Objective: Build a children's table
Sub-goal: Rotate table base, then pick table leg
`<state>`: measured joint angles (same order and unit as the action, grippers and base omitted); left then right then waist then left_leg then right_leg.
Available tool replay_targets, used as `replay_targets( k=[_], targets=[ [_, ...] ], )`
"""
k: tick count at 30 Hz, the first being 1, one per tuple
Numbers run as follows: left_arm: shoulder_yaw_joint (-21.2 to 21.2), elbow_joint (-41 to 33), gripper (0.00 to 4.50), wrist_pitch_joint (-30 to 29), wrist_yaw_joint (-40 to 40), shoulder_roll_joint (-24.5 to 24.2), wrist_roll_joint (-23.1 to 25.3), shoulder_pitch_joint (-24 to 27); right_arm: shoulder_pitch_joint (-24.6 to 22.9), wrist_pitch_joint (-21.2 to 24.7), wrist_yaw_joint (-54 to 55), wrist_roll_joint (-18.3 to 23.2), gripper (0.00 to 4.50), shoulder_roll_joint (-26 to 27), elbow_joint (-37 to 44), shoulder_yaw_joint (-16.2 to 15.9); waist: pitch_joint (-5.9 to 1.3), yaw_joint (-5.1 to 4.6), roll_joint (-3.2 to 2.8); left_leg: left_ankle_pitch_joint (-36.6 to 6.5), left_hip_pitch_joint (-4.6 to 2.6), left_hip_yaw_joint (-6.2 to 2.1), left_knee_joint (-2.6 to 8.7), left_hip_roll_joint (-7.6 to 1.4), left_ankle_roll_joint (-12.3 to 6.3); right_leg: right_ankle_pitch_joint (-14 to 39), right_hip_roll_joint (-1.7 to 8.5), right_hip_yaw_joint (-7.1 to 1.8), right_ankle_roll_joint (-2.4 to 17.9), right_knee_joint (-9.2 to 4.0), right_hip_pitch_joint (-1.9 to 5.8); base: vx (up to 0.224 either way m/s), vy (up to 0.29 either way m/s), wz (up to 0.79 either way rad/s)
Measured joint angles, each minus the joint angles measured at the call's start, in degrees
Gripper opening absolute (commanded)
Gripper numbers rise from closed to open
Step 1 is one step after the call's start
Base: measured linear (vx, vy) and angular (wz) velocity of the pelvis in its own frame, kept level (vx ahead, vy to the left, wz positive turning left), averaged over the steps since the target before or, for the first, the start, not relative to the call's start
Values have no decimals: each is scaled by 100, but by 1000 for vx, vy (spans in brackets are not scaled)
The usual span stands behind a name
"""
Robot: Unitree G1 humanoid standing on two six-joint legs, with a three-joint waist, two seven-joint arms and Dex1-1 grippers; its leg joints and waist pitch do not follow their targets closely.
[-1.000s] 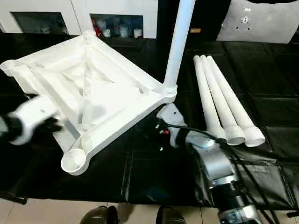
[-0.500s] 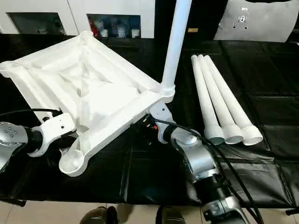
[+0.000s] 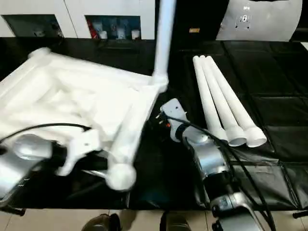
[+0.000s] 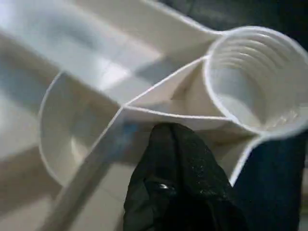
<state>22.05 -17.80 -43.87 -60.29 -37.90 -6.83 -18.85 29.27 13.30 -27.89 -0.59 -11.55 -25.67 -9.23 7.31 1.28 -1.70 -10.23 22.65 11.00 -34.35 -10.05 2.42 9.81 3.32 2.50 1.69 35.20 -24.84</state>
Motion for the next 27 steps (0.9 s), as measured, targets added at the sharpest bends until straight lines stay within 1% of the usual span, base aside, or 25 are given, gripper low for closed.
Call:
replay_targets(
  k=[4, 5, 7, 9, 10, 13, 14, 15, 16, 17, 18, 20, 23, 24, 25, 26, 27],
  targets=[
    [107, 477, 5, 352, 410, 539, 183, -221, 51, -32, 65, -33, 450, 5, -28, 46, 0, -12, -1, 0, -4, 5, 0, 1, 0, -1, 0, -5, 0, -1, 1, 0, 0, 0],
    [140, 737, 5, 556, 599, 712, 276, -325, 70, -33, 117, -45, 450, -1, -32, 68, 1, -5, -1, 0, -4, 5, 1, 1, -1, -1, 0, -5, 0, -1, 2, 0, 0, 0],
    [139, 1105, 5, 814, 917, 940, 424, -502, 108, -33, 185, -65, 450, -1, -31, 85, 1, -1, -2, 0, -4, 5, 1, 0, -1, -2, -1, -3, -2, 0, 1, 0, 0, 0],
    [82, 1392, 5, 947, 1228, 1132, 483, -690, 129, -30, 273, -73, 450, -10, -3, 133, 1, 5, -1, 0, -3, 5, 1, 0, -1, -2, -1, -3, -2, -1, 1, 0, 0, 0],
    [41, 1465, 5, 989, 1321, 1220, 491, -733, 131, 11, 340, -73, 450, -25, 54, 192, 1, 9, -2, 0, -2, 5, 1, 0, -1, -2, -1, -4, -2, -1, 0, 0, 0, 0],
    [-87, 1486, 5, 1137, 1436, 1410, 440, -806, 201, 454, 632, -53, 450, -23, 447, 373, 2, 44, -4, 0, 3, 6, 2, 0, -2, -2, -1, -3, -2, -6, -2, 0, 0, 0],
    [-116, 1378, 5, 1194, 1431, 1409, 406, -780, 263, 906, 838, -133, 450, -36, 784, 446, 6, 53, -10, 0, 4, 5, 3, 0, -3, -2, -1, -2, -2, -8, -3, 0, 0, 0],
    [-135, 1308, 5, 1230, 1427, 1409, 384, -764, 314, 1151, 945, -183, 450, -80, 965, 507, 6, 59, -11, 0, 4, 5, 4, 1, -3, -2, -1, -2, -2, -8, -2, 0, 0, 0],
    [-231, 1176, 5, 1254, 1419, 1411, 299, -697, 351, 1575, 1011, -234, 450, -165, 1262, 557, 9, 64, -17, 0, 5, 5, 5, 1, -3, -2, -1, -2, -2, -9, -3, 0, 0, 0],
    [-352, 1040, 42, 1278, 1413, 1403, 201, -604, 360, 1981, 1042, -257, 450, -301, 1549, 661, 8, 78, -17, -1, 1, 5, 6, 1, -2, -2, -1, 0, -2, -10, 3, 0, 0, 0],
    [-417, 980, 42, 1278, 1410, 1377, 181, -570, 363, 2209, 1074, -304, 450, -369, 1693, 735, 8, 90, -17, 0, -1, 5, 7, 0, -2, -2, -1, 2, -2, -10, 5, 0, 0, 0],
    [-522, 851, 47, 1270, 1380, 1287, 146, -483, 353, 2659, 1161, -424, 450, -400, 1894, 832, 8, 80, -22, 0, -5, 5, 6, 0, -1, -2, -1, -1, -2, -7, 6, 0, 0, 0],
    [-590, 494, 85, 1156, 1330, 1203, -7, -307, 269, 3299, 1308, -477, 450, -466, 2130, 912, 9, 72, -33, 1, -7, 6, 6, 1, 0, -3, -1, -4, -2, -5, 7, 0, 0, 0],
    [-602, 348, 86, 1098, 1309, 1166, -49, -238, 248, 3566, 1364, -474, 450, -494, 2190, 995, 7, 70, -37, 1, -8, 6, 6, 1, 1, -3, -1, -4, -3, -5, 7, 0, 0, 0],
    [-607, 247, 90, 1061, 1299, 1134, -65, -182, 239, 3730, 1409, -475, 450, -500, 2254, 1065, 8, 63, -41, 2, -9, 6, 6, 1, 2, -3, -1, -4, -3, -4, 7, 0, 0, 0],
    [-606, 166, 102, 1018, 1289, 1123, -86, -143, 239, 3933, 1463, -472, 450, -508, 2341, 1134, 8, 59, -46, 3, -11, 6, 6, 1, 4, -4, -1, -5, -4, -2, 7, 0, 0, 0],
    [-606, 66, 129, 967, 1280, 1105, -130, -104, 239, 4147, 1494, -454, 450, -508, 2428, 1174, 8, 55, -46, 3, -14, 6, 7, 1, 5, -4, -2, -5, -5, 0, 8, 0, 0, 0]
  ],
)
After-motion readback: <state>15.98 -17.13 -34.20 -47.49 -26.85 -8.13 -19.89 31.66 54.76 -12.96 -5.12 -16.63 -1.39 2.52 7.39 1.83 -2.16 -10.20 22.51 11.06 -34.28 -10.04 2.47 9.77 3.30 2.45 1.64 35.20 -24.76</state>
